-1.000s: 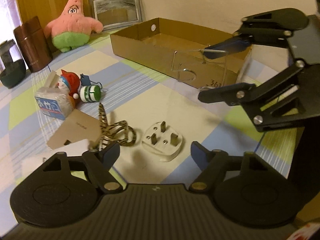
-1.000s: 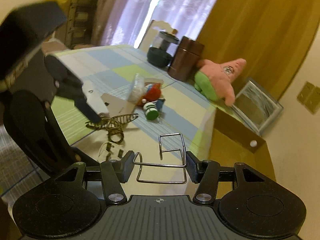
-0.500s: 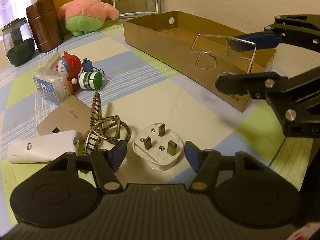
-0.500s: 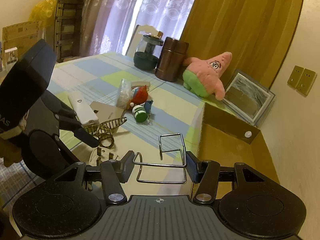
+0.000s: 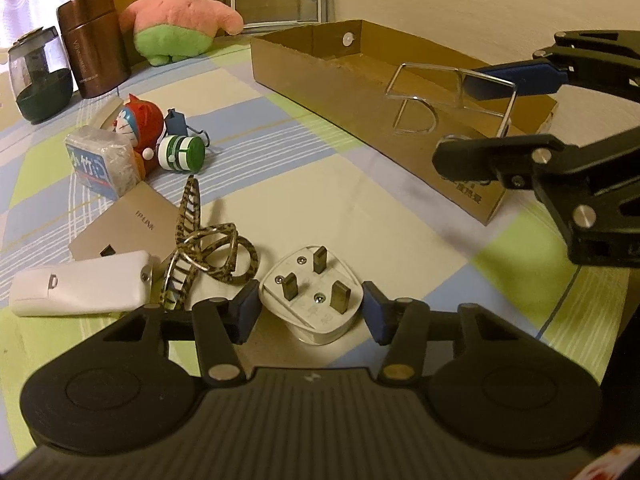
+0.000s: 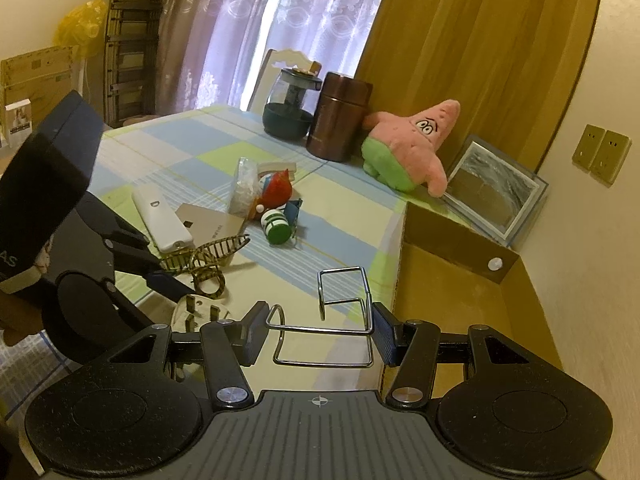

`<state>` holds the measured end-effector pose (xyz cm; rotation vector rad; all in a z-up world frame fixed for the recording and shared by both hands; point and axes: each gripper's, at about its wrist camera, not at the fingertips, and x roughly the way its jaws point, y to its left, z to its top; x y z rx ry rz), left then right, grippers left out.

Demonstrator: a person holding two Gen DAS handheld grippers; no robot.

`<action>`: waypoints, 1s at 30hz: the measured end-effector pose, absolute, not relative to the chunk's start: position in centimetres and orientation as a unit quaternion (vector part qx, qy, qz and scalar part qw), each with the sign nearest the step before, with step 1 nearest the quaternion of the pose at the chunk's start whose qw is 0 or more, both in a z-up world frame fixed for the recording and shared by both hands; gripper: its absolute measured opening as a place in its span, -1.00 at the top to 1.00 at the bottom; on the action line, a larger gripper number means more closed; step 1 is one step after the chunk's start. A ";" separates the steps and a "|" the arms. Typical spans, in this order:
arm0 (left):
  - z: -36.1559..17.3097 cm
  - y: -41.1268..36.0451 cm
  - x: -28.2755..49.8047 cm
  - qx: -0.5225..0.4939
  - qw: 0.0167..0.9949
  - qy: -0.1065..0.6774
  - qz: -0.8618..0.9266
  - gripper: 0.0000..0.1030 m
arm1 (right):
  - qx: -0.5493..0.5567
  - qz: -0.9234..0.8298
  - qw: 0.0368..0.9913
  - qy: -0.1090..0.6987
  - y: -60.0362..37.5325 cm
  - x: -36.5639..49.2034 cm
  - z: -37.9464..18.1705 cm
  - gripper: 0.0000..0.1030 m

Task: Organize rigid objects
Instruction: 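Grasp the white plug with the left gripper and lift it, then carry the plug and wire frame into the cardboard tray with both grippers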

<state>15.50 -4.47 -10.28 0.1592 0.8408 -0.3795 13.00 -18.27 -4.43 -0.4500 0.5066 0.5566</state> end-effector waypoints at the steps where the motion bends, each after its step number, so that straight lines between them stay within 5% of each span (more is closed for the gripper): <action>1: -10.2 -4.4 15.4 0.075 0.892 0.406 -0.183 0.06 | -0.218 0.269 0.905 0.245 -18.3 13.0 -4.4 0.01; 30: -0.5 -12.8 22.7 0.039 0.905 0.363 -0.218 0.06 | -0.009 0.062 0.942 0.329 -32.2 20.9 -0.2 0.01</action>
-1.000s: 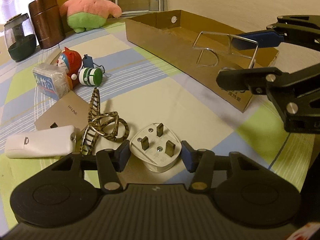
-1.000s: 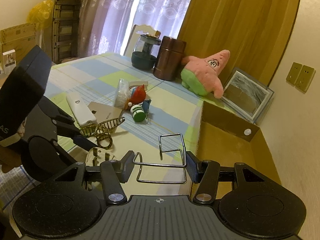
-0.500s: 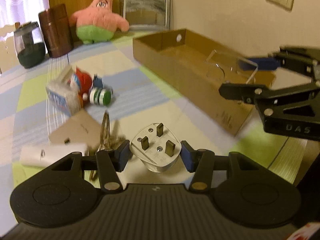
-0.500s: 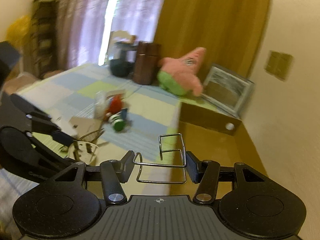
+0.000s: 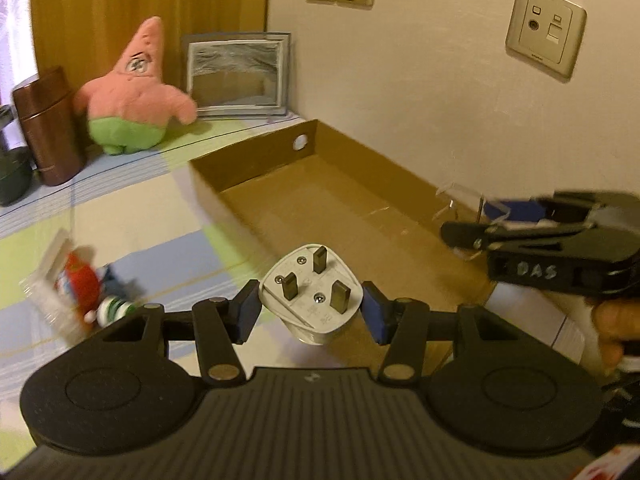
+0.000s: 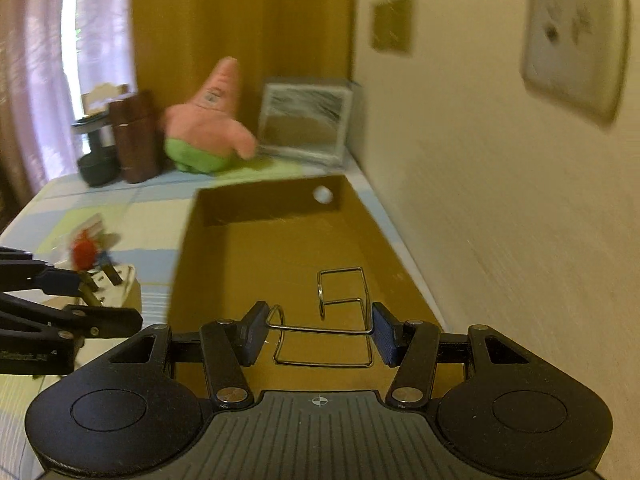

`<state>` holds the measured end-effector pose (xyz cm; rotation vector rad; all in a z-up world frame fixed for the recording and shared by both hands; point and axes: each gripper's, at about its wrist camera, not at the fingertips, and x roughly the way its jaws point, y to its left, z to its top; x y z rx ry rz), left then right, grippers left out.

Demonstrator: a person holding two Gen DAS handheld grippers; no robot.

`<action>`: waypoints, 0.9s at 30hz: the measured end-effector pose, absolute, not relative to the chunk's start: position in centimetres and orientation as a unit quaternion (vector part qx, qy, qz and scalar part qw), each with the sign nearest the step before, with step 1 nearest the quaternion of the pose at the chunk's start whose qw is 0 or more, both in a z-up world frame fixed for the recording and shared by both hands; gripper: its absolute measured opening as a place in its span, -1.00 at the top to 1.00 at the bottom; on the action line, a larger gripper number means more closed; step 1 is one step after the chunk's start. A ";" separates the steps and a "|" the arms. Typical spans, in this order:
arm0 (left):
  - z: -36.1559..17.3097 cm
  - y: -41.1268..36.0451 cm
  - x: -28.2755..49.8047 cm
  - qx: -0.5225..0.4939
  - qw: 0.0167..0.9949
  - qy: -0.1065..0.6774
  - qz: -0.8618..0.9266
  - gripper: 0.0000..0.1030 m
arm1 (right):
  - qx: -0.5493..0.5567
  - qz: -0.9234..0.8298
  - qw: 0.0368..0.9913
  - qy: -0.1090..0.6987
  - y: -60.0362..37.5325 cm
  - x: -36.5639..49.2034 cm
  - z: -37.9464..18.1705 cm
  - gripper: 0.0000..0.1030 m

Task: Organize rigid objects
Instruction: 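Carry the plug and wire frame into the cardboard tray with both grippers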

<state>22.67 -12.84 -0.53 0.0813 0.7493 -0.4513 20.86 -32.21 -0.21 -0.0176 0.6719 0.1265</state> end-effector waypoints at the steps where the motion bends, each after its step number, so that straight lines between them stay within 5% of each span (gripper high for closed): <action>1: -0.6 -13.5 23.1 0.040 0.904 0.364 -0.221 0.06 | 0.001 0.058 0.940 0.336 -32.8 21.2 -0.4 0.01; 23: -3.2 -18.3 26.8 0.088 0.880 0.392 -0.255 0.05 | 0.074 0.033 0.926 0.369 -35.7 23.6 -3.2 0.01; 27: -2.9 -18.0 26.3 0.088 0.888 0.378 -0.248 -0.30 | 0.077 0.035 0.926 0.367 -35.6 23.7 -3.2 0.01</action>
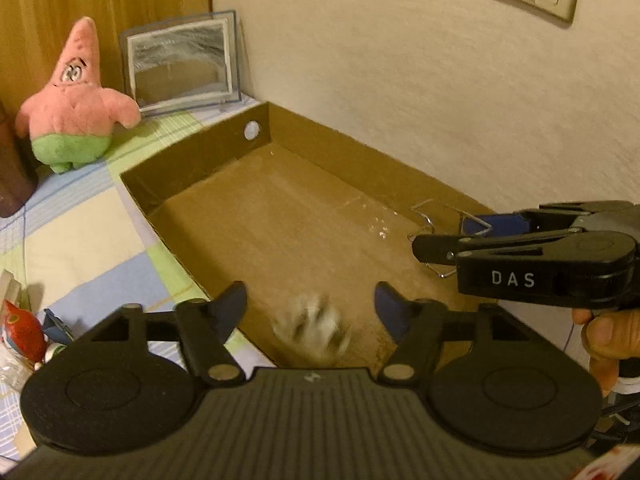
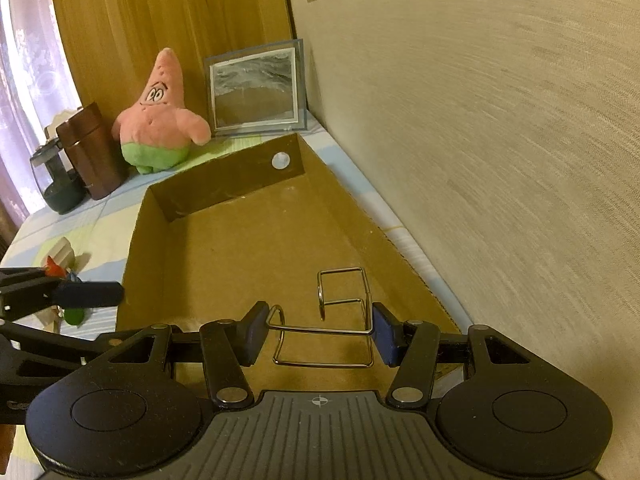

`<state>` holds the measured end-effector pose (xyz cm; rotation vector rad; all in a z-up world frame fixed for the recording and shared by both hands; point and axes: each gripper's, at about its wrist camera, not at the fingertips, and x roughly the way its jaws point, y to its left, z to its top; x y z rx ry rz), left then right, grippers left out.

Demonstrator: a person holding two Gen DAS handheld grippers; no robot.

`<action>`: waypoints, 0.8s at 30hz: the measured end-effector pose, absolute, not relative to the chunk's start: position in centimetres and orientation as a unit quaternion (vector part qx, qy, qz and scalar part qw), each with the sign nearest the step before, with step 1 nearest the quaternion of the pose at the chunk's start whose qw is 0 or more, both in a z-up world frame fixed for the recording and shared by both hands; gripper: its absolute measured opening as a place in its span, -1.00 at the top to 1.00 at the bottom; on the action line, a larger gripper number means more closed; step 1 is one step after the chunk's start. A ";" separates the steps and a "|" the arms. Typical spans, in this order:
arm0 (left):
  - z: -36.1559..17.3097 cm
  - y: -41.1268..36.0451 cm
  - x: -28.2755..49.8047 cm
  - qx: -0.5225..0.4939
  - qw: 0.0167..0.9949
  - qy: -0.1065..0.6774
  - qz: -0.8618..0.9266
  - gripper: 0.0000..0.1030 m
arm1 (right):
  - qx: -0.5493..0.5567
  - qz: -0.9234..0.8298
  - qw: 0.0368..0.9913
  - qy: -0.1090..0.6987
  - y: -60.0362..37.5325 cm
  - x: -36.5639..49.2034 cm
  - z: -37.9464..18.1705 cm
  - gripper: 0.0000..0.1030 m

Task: Organize rigid objects
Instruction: 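Carry the plug and wire frame into the cardboard tray with both grippers, then open both grippers to drop the plug and frame in the tray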

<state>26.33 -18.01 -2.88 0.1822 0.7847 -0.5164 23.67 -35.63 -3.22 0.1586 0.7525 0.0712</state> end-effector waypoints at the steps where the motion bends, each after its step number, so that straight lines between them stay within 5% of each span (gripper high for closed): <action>1: -2.8 -17.7 26.2 0.083 0.889 0.376 -0.247 -0.30 | 0.079 0.035 0.926 0.367 -35.7 23.7 -3.3 0.01; 18: -1.7 -14.0 23.4 0.047 0.912 0.356 -0.201 -0.30 | 0.106 0.058 0.925 0.361 -35.4 23.5 -3.5 -0.01; 24: -1.3 -12.6 22.4 0.038 0.918 0.348 -0.187 -0.35 | 0.105 0.048 0.936 0.332 -35.7 23.1 -2.9 -0.34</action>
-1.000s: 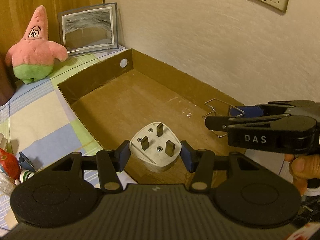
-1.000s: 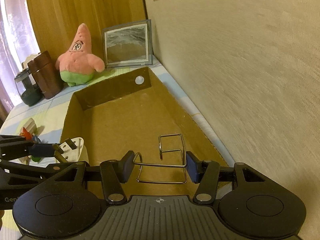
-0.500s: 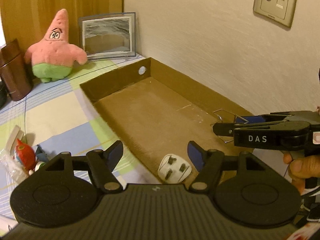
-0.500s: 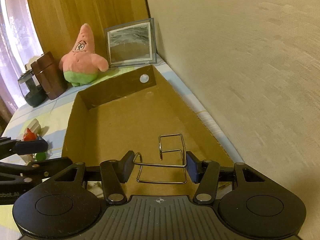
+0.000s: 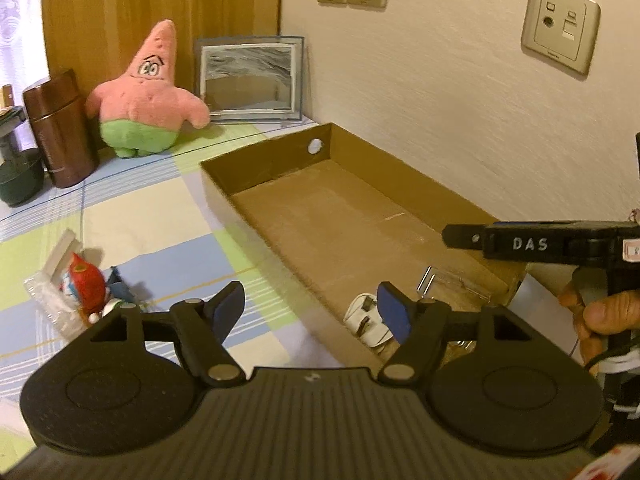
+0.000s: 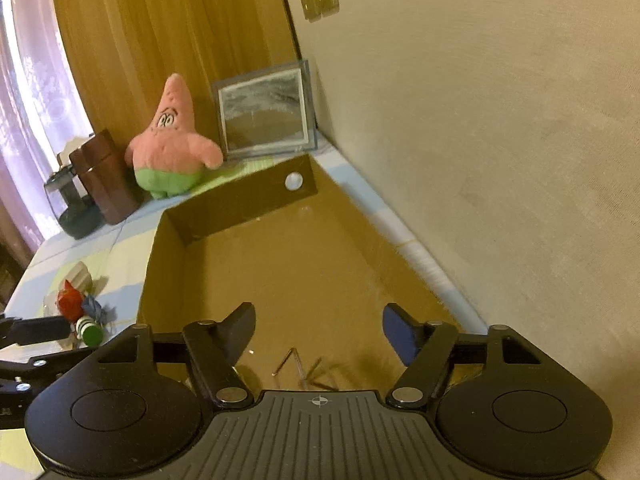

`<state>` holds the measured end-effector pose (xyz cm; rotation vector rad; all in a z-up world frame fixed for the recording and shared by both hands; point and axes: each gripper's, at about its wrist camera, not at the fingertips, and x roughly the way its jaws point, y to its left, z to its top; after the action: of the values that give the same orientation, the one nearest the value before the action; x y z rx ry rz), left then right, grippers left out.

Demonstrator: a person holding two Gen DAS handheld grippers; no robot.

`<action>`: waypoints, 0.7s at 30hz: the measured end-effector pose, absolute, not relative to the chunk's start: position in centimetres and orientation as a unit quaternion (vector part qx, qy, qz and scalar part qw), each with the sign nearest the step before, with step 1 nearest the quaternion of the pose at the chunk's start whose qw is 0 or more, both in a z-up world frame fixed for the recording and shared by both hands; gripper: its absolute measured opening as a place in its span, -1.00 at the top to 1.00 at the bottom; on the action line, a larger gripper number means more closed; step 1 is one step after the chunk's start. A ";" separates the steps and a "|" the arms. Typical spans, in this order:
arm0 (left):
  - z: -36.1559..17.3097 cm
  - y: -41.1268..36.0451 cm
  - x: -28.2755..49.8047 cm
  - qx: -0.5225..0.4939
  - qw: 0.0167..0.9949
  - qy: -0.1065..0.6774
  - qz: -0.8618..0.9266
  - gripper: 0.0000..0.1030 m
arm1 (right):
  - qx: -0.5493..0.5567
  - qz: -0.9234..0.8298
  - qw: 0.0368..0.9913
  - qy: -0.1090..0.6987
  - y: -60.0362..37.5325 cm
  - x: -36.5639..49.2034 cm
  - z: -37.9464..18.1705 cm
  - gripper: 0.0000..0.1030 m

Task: Organize rigid objects
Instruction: 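Open both grippers to drop the plug and frame in the tray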

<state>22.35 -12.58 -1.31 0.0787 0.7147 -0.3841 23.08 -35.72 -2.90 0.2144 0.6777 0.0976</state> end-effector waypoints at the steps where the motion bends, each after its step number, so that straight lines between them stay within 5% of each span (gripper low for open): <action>1: -1.3 -12.3 22.3 0.038 0.919 0.348 -0.183 -0.36 | 0.103 0.047 0.937 0.330 -35.7 23.0 -2.9 -0.35; 21: -1.1 -4.1 16.6 0.018 0.925 0.362 -0.110 -0.46 | 0.084 0.104 0.932 0.336 -29.4 19.5 -0.9 -0.40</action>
<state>16.61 -4.11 -1.15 0.0363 0.7426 -0.2261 19.53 -29.41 -0.86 0.1720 0.6883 0.2122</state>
